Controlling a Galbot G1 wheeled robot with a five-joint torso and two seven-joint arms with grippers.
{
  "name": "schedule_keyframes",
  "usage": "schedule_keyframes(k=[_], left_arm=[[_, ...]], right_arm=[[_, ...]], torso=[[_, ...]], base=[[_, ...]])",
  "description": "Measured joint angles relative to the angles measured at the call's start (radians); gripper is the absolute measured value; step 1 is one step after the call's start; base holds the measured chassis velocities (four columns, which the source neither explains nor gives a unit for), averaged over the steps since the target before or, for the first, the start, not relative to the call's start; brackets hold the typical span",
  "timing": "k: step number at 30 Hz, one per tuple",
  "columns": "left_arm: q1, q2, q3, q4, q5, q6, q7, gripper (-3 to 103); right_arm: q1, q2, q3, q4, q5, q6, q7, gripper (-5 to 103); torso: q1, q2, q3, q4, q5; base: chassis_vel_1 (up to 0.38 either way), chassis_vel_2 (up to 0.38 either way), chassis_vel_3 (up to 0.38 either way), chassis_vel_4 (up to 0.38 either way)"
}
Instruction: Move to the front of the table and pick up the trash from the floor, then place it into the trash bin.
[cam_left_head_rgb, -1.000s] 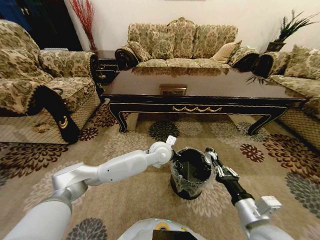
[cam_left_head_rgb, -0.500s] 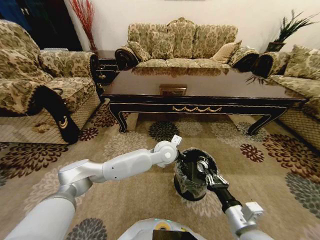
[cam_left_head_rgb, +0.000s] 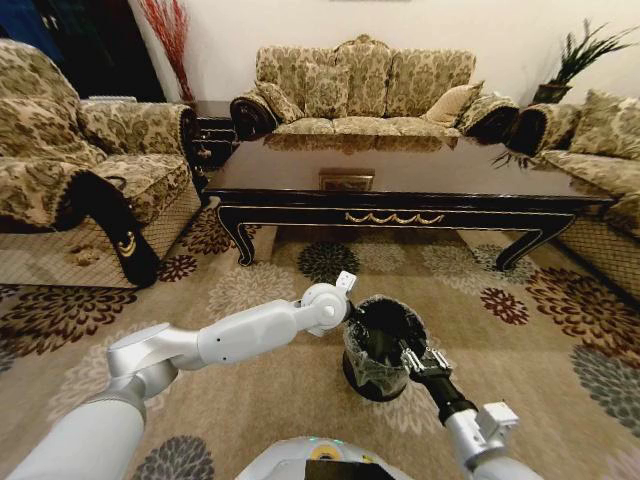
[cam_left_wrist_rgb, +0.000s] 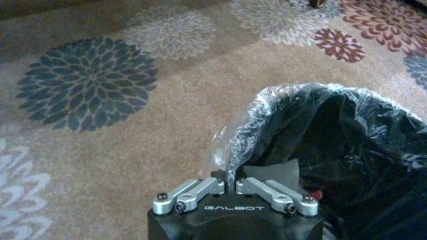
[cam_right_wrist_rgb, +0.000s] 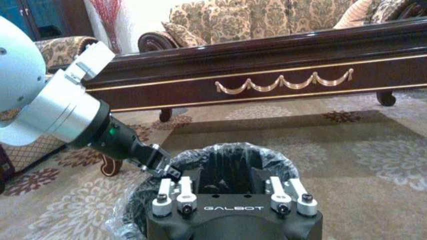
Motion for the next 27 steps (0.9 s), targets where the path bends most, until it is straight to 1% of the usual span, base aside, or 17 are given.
schedule_keyframes(k=[3,4,6,7,8,9,10,11,14,15,17,20,22,23,24,25,27], left_arm=[[0.011,0.016,-0.012,-0.001,0.007,0.0,0.004,3],[0.011,0.016,-0.012,-0.001,0.007,0.0,0.004,3],[0.031,0.034,-0.038,-0.011,0.01,0.0,0.006,3],[0.031,0.034,-0.038,-0.011,0.01,0.0,0.006,3],[0.043,0.047,-0.055,-0.02,0.012,0.0,0.01,3],[0.05,0.059,-0.068,-0.027,0.013,0.0,0.014,3],[0.066,0.08,-0.09,-0.039,0.018,0.0,0.018,3],[0.066,0.08,-0.09,-0.039,0.018,0.0,0.018,3],[0.109,0.138,-0.147,-0.069,0.03,0.0,0.026,3],[0.109,0.138,-0.147,-0.069,0.03,0.0,0.026,3],[0.148,0.186,-0.189,-0.098,0.032,0.0,0.034,3],[0.225,0.298,-0.266,-0.141,0.053,0.0,0.058,3],[0.233,0.31,-0.274,-0.145,0.055,0.0,0.061,3],[0.27,0.358,-0.318,-0.16,0.066,0.0,0.077,3],[0.295,0.378,-0.349,-0.166,0.07,0.0,0.086,3],[0.295,0.378,-0.349,-0.166,0.07,0.0,0.086,3],[0.347,0.407,-0.413,-0.173,0.075,0.0,0.105,3]], right_arm=[[0.007,0.001,0.001,0.001,0.006,-0.002,0.002,69],[0.007,0.001,0.001,0.001,0.006,-0.002,0.002,69],[0.009,-0.004,0.008,0.003,-0.02,0.009,0.007,80],[0.009,-0.004,0.008,0.003,-0.02,0.009,0.007,80],[0.009,-0.012,0.018,0.01,-0.029,0.016,0.007,85],[0.009,-0.016,0.025,0.015,-0.027,0.017,0.007,85],[0.013,-0.024,0.037,0.023,-0.011,0.015,0.007,95],[0.013,-0.024,0.037,0.023,-0.011,0.015,0.007,95],[0.041,-0.04,0.057,0.026,0.034,0.005,0.015,100],[0.041,-0.04,0.057,0.026,0.034,0.005,0.015,100],[0.059,-0.049,0.066,0.019,0.056,-0.001,0.021,100],[0.087,-0.055,0.076,-0.007,0.087,-0.005,0.026,100],[0.089,-0.056,0.076,-0.01,0.088,-0.005,0.027,100],[0.104,-0.063,0.077,-0.024,0.1,-0.006,0.029,100],[0.112,-0.068,0.077,-0.031,0.106,-0.008,0.031,100],[0.112,-0.068,0.077,-0.031,0.106,-0.008,0.031,100],[0.134,-0.077,0.074,-0.051,0.113,-0.01,0.036,100]], torso=[[0.0,0.0,0.0,0.0001,0.0],[0.0,0.0,0.0,0.0001,0.0],[0.0,0.0,0.0,-0.0001,0.0002],[0.0,0.0,0.0,-0.0001,0.0002],[0.0,0.0,0.0,-0.0001,-0.0002],[0.0,0.0,0.0,-0.0001,-0.0002],[0.0,0.0,0.0,-0.0001,-0.0002],[0.0,0.0,0.0,-0.0001,-0.0002],[0.0,0.0,0.0,0.0,0.0003],[0.0,0.0,0.0,0.0,0.0003],[0.0,0.0,0.0,0.0,-0.0005],[0.0,0.0,0.0,0.0001,-0.0001],[0.0,0.0,0.0,0.0002,-0.0001],[0.0,0.0,0.0,0.0003,0.0001],[0.0,0.0,0.0,0.0004,-0.0001],[0.0,0.0,0.0,0.0004,-0.0001],[0.0,0.0,0.0,0.0001,-0.0005]], base=[[0.0,0.0,0.0,0.0],[0.0,0.0,0.0,0.0],[0.0,0.0,0.0,0.0],[0.0,0.0,0.0,0.0],[0.0,0.0,0.0,0.0],[0.0,0.0,0.0,0.0],[0.0,0.0,0.0,0.0],[0.0,0.0,0.0,0.0],[0.0,0.0,0.0,0.0],[0.0,0.0,0.0,0.0],[0.0,0.0,0.0,0.0],[0.0,0.0,0.0,0.0],[0.0,0.0,0.0,0.0],[0.0,0.0,0.0,0.0],[0.0,0.0,0.0,0.0],[0.0,0.0,0.0,0.0],[0.0,0.0,0.0,0.0]])
